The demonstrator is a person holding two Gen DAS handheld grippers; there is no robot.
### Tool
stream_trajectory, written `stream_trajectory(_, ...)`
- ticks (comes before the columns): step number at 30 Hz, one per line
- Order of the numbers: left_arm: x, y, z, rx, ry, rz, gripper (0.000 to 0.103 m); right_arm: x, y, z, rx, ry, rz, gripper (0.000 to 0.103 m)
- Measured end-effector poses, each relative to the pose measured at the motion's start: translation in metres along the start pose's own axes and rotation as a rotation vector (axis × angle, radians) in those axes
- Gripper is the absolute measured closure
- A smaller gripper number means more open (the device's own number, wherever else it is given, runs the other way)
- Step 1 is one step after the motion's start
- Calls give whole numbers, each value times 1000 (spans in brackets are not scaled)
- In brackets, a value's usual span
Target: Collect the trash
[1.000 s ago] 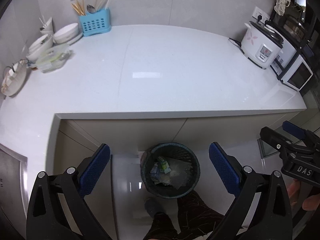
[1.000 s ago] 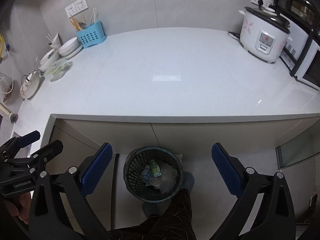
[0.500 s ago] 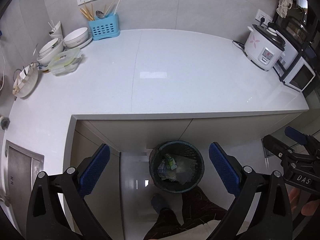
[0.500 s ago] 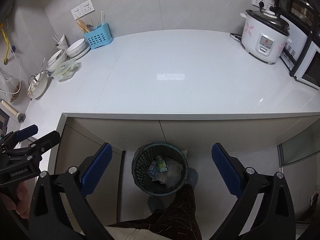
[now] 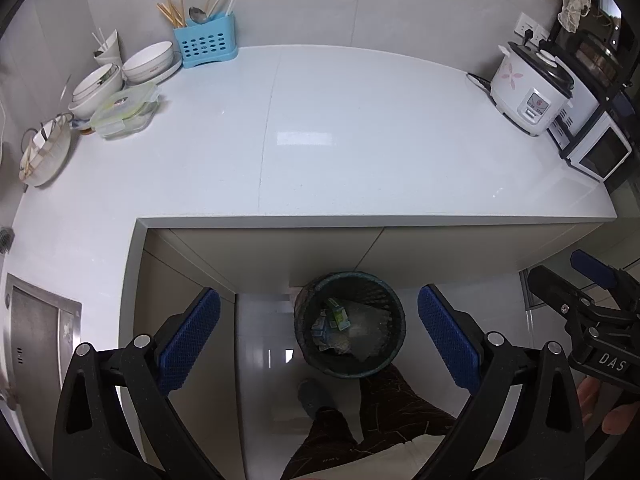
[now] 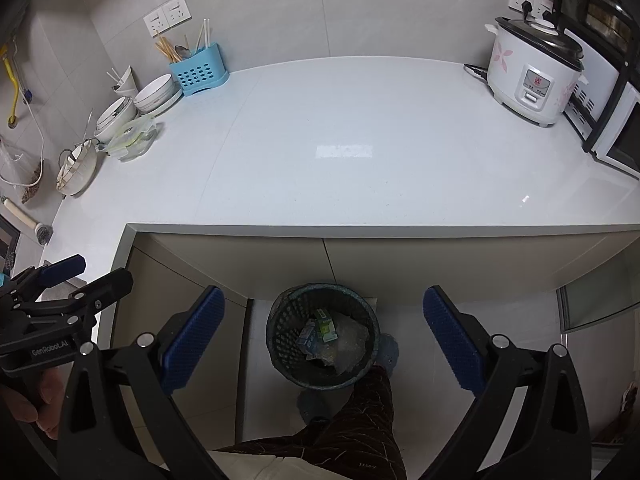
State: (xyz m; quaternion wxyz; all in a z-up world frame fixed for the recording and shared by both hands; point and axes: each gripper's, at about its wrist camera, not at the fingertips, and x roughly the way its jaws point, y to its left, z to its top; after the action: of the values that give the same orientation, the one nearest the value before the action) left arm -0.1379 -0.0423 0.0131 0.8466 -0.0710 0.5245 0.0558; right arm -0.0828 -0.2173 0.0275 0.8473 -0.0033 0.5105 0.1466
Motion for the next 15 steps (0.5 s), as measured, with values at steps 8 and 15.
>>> stream_trajectory(8, 2, -2, -1, 5, 4, -14, 6, 0, -1, 0, 5, -2, 0, 8)
stream_trajectory(15, 3, 1, -1, 3, 9, -24, 6, -2, 0, 0, 3, -9, -1, 8)
